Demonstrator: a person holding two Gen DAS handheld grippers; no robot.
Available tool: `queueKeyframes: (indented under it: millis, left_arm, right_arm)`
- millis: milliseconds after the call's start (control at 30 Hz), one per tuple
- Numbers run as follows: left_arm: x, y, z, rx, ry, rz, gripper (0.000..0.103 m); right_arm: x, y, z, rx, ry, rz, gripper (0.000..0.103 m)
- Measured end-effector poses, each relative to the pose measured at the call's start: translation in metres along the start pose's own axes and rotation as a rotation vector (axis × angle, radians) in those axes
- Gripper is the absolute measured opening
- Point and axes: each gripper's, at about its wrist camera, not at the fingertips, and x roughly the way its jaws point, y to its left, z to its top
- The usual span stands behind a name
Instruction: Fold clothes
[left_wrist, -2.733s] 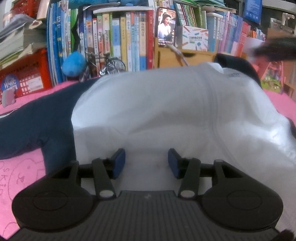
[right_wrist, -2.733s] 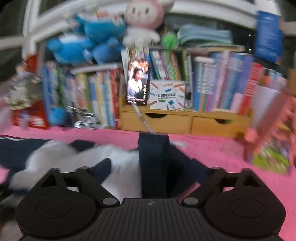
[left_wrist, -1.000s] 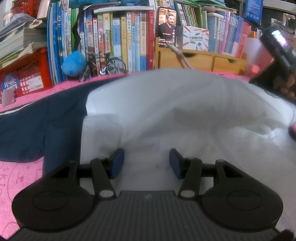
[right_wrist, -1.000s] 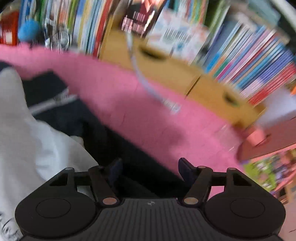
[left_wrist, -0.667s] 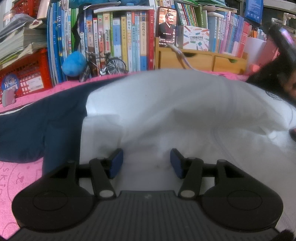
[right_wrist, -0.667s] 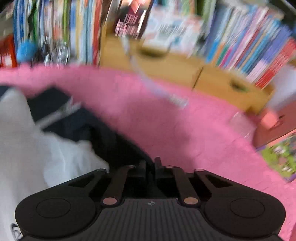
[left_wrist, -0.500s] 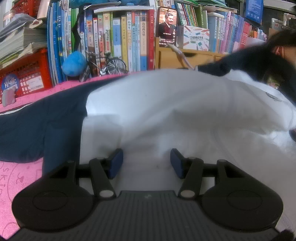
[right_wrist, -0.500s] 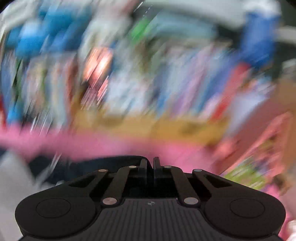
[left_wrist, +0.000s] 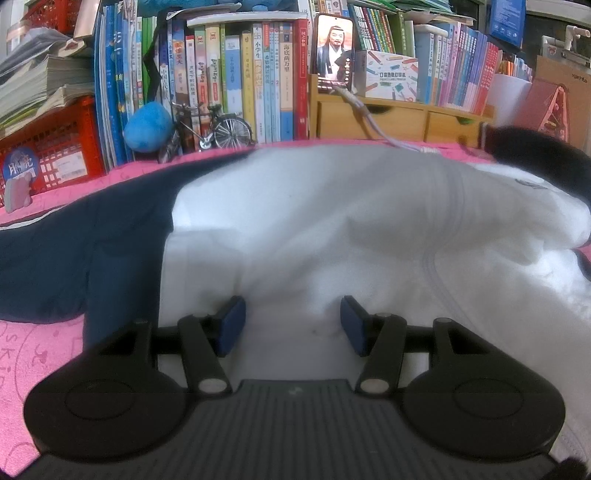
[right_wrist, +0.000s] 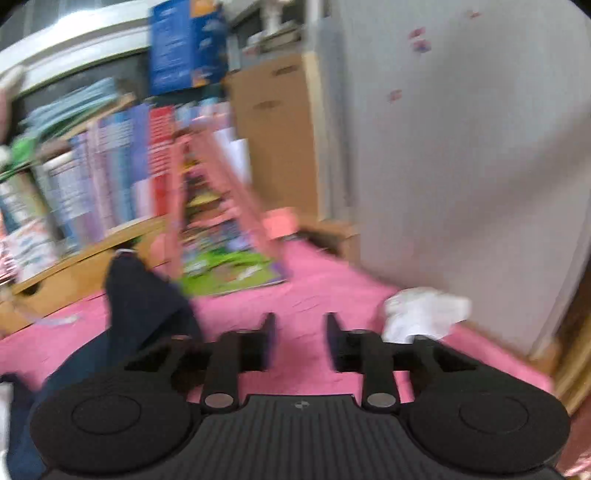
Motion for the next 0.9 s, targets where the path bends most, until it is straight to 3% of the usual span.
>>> queueKeyframes:
  millis: [33,133,267,400,467,500,533,567,633,767,867,900]
  left_arm:
    - [0.0,0.0,0.0,0.001,0.0,0.001,0.056]
    - [0.0,0.0,0.0,0.002,0.0,0.002,0.056]
    - [0.0,0.0,0.0,0.0,0.001,0.002,0.057]
    - [0.0,0.0,-0.001,0.0,0.0,0.002,0.057]
    - [0.001,0.0,-0.001,-0.001,0.0,0.002,0.057]
    - [0.001,0.0,-0.001,-0.003,0.0,0.001,0.057]
    - [0.001,0.0,-0.001,-0.004,0.0,0.0,0.057]
    - [0.001,0.0,-0.001,-0.006,0.0,-0.001,0.057]
    - [0.001,0.001,-0.001,-0.008,0.0,-0.003,0.057]
    - [0.001,0.0,-0.001,-0.009,0.0,-0.002,0.057]
    - [0.001,0.0,-0.002,-0.011,0.0,-0.003,0.057]
    - [0.001,0.0,-0.002,-0.011,0.0,-0.004,0.057]
  right_arm:
    - [0.001,0.007,-0.002,-0.014,0.012,0.04,0.061]
    - [0.017,0.06,0.009,-0.128,0.037,0.126,0.079]
    - [0.062,0.14,0.02,-0.264,0.106,0.154,0.088]
    - [0.117,0.214,-0.004,-0.509,0.198,0.025,0.091]
    - [0.137,0.226,-0.016,-0.569,0.223,-0.075,0.075]
    - [0.146,0.226,-0.017,-0.557,0.239,-0.129,0.032]
    - [0.155,0.225,-0.018,-0.542,0.254,-0.183,0.006]
    - [0.157,0.224,-0.015,-0.519,0.259,-0.216,0.006]
    - [0.14,0.228,-0.009,-0.542,0.203,-0.181,0.005]
    - [0.061,0.261,0.025,-0.572,-0.069,-0.035,0.005]
    - [-0.012,0.246,0.061,-0.445,-0.302,0.065,0.005]
    - [-0.025,0.228,0.068,-0.408,-0.329,0.067,0.005]
